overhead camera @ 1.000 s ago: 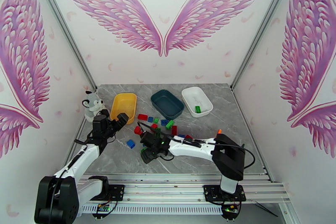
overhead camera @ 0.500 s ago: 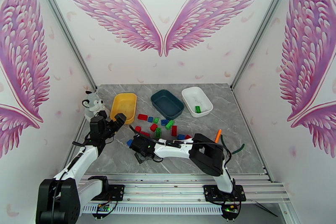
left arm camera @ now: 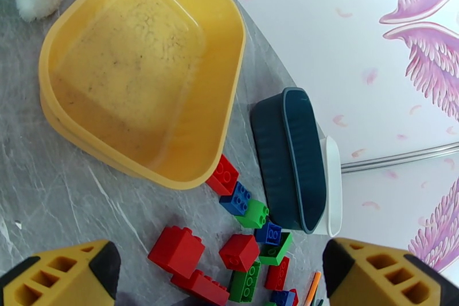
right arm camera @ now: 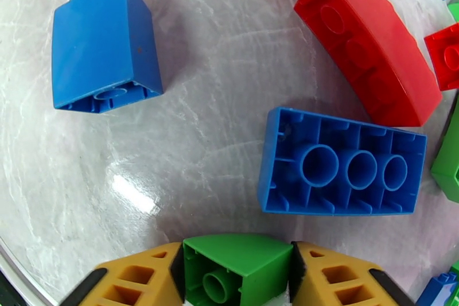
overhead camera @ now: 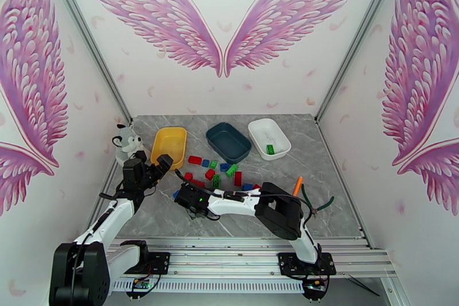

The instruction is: Sort the legos into containers by color

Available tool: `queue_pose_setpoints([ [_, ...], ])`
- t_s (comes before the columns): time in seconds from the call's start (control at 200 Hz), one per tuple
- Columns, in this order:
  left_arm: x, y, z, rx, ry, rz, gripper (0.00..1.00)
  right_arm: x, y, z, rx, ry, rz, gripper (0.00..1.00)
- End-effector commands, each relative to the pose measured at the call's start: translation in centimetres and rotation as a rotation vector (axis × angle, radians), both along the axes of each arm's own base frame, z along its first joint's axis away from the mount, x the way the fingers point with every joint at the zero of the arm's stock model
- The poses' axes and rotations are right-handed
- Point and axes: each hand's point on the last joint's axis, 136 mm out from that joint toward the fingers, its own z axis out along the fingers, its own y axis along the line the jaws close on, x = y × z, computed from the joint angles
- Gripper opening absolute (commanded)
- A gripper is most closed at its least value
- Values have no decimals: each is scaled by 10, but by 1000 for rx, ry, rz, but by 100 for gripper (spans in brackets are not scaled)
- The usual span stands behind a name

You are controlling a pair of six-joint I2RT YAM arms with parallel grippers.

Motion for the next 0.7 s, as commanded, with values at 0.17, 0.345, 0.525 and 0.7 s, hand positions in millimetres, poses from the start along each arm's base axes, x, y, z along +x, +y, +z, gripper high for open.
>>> queue_pose_setpoints([
  [0.17, 3, -21, 11, 17, -38, -85, 99, -5, -22, 14, 14, -24, -30, 41],
  [0.345, 5, -63, 24, 59, -81, -224, 99, 15, -44, 37, 18, -67, -76, 39],
  [0.525, 3, -106, 29, 91, -108, -360, 99, 54, -82, 63, 73, -82, -174, 39],
  [0.7, 6, -118, 16, 54, -80, -394, 99, 105, -145, 76, 173, -20, -358, 36],
])
